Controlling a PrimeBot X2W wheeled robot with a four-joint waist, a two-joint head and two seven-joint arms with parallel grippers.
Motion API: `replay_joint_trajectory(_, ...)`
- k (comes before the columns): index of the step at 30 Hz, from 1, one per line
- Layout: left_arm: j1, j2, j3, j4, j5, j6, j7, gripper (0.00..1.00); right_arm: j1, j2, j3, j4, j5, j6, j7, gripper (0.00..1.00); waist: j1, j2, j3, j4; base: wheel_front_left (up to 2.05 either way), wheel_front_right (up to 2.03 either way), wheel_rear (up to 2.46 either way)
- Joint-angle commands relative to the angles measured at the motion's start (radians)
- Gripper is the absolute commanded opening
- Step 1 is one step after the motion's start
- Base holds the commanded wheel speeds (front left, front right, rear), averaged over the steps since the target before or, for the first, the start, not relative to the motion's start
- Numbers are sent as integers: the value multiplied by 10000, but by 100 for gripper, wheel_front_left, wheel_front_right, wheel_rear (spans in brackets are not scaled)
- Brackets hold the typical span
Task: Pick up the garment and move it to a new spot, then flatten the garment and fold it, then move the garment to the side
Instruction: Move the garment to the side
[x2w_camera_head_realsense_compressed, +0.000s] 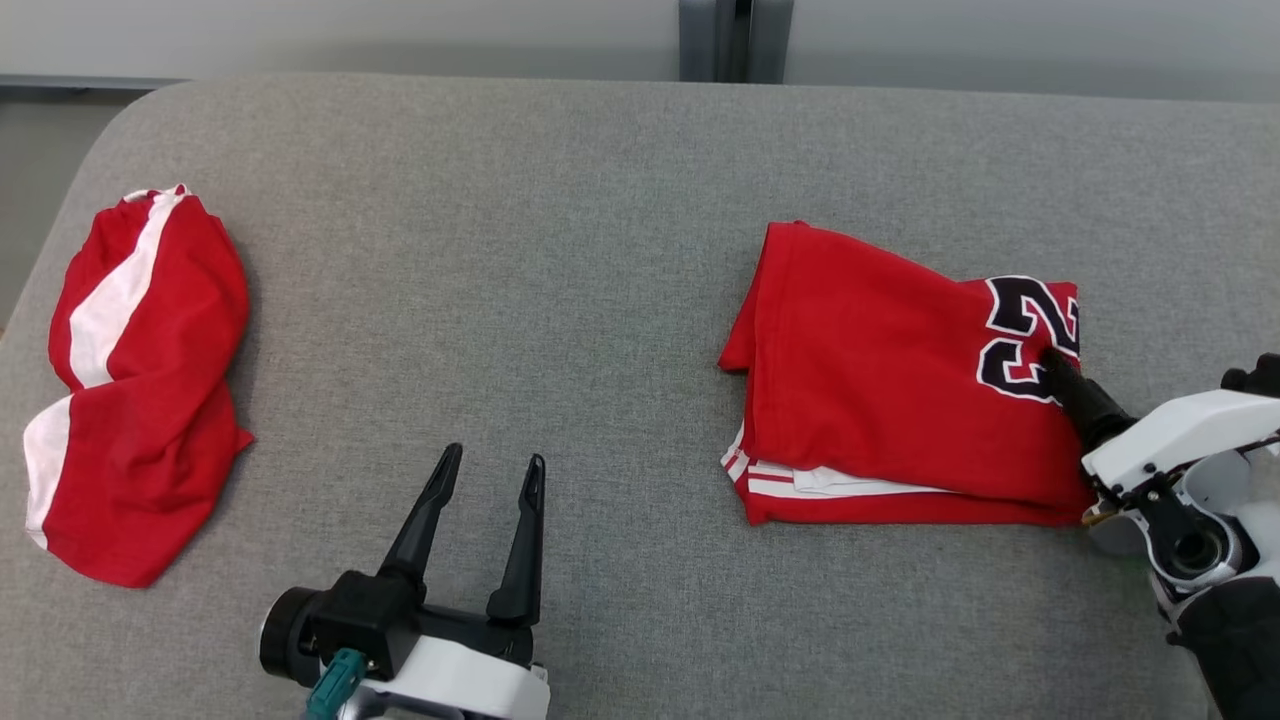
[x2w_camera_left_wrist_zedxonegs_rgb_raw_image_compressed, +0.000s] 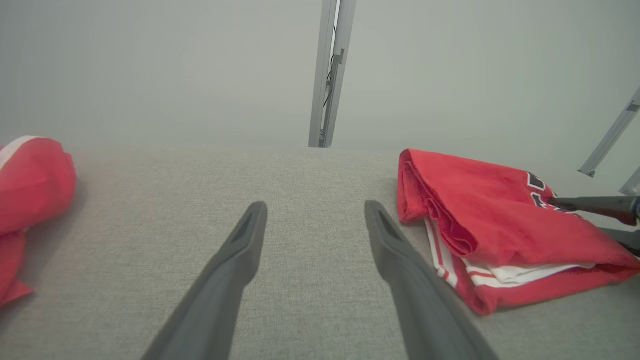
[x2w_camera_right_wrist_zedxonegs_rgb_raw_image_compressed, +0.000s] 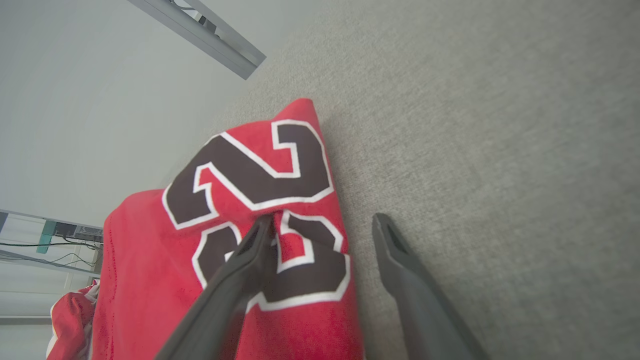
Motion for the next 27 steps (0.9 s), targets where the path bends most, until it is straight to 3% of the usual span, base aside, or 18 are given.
replay_joint_trajectory(1,-195,34,-17,-6,26,49,-38,100,-33,26,106,64,275,0,233,100,0,0,214,104,0,0,0)
replay_joint_trajectory(5,-282,36,-69,76,100,63,-40,100,-8,85,340,-38,662,0,530,100,0,0,305,128,0,0,0)
replay_joint_trajectory(7,-349,34,-107,140,137,79,-40,100,116,61,599,-258,946,0,677,40,0,0,320,136,0,0,0)
replay_joint_trajectory(8,-363,37,-123,163,134,83,-40,100,177,3,662,-334,1015,0,677,28,0,0,308,146,0,0,0)
replay_joint_trajectory(9,-363,37,-123,163,134,83,-40,100,177,3,662,-334,1015,0,677,28,0,0,308,146,0,0,0)
replay_joint_trajectory(11,-372,36,-141,200,146,103,-38,100,317,-153,795,-504,1103,0,598,0,0,0,263,148,0,0,0)
replay_joint_trajectory(20,-159,36,-104,286,271,32,-40,100,725,-804,1454,-1302,919,-1,-657,0,0,0,-7,-123,0,0,0)
replay_joint_trajectory(27,-148,34,-38,35,520,-324,-38,100,444,-847,2155,-1598,560,0,-1737,0,0,0,9,-903,0,0,0)
